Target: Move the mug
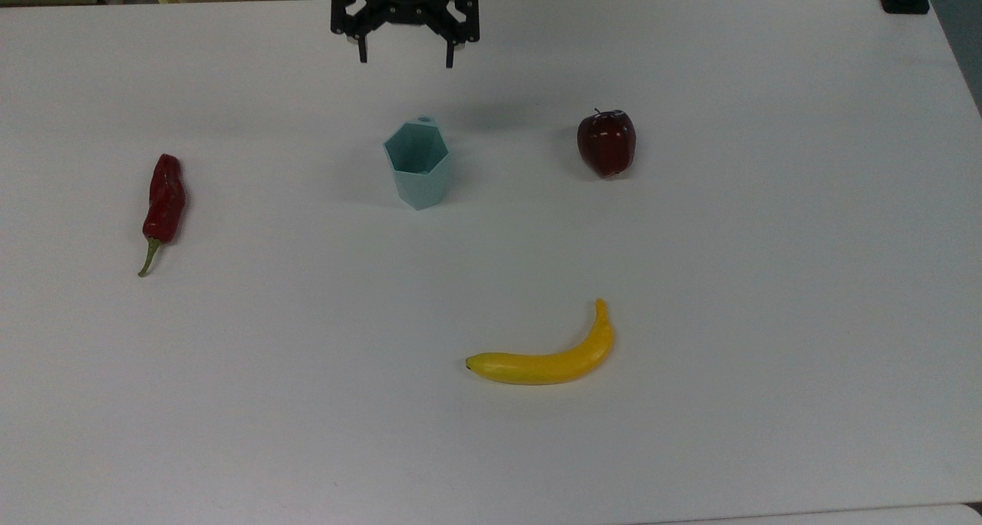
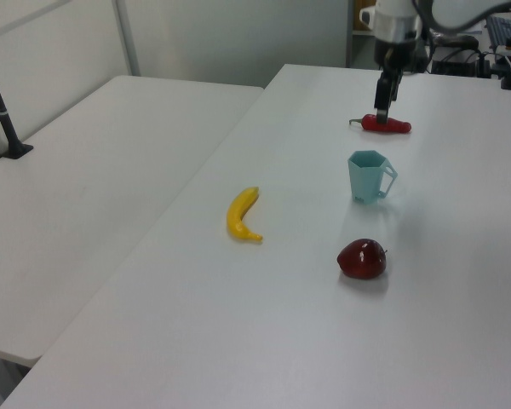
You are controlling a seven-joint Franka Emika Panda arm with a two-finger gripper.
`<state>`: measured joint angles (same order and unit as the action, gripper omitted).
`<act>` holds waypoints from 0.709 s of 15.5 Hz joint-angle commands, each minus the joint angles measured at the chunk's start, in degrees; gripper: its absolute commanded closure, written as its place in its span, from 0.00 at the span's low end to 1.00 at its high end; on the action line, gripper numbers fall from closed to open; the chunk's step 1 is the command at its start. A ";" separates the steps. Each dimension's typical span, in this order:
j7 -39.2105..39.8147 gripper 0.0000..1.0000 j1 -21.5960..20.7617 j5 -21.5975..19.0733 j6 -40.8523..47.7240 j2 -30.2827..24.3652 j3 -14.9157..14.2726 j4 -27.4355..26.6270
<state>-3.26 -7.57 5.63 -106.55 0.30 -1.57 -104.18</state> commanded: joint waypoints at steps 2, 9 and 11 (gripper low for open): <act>2.30 0.00 0.19 -1.94 7.75 0.67 -0.89 9.60; 2.47 0.00 2.21 -4.58 13.65 -0.56 -0.98 12.78; 2.47 0.00 2.30 -4.49 13.73 -0.65 -0.98 12.78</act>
<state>-2.03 -5.15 1.86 -94.52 0.22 -2.18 -91.73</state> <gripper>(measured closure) 0.000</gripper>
